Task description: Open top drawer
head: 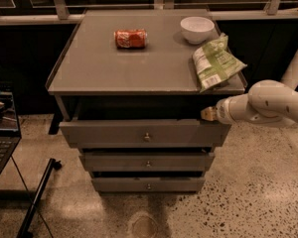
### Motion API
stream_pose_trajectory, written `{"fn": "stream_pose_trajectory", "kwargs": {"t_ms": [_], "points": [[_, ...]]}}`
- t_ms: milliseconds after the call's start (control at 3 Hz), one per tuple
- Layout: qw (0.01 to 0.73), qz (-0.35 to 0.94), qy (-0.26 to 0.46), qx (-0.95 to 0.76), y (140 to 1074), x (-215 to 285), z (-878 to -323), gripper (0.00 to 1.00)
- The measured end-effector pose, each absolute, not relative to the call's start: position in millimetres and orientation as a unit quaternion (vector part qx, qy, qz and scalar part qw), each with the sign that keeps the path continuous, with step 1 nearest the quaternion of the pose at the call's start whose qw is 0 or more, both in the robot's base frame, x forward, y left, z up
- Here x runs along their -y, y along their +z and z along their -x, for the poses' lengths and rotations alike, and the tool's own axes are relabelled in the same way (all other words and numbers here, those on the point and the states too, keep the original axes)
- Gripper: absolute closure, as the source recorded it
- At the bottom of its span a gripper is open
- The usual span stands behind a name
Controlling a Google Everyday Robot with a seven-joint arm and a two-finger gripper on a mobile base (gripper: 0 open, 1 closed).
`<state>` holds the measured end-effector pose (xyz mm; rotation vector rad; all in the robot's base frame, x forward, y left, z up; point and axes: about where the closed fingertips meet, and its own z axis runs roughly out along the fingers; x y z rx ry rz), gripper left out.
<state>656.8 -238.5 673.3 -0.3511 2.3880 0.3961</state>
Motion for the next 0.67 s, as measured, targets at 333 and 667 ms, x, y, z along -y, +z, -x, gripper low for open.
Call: {"fn": "stream_pose_trajectory", "kwargs": {"t_ms": [333,667], "points": [[0.328,0.139,0.152,-0.922,670.0,239.2,-655.6,1.0],[0.328,0.139,0.152,-0.922,671.4,239.2,-655.6,1.0]]}}
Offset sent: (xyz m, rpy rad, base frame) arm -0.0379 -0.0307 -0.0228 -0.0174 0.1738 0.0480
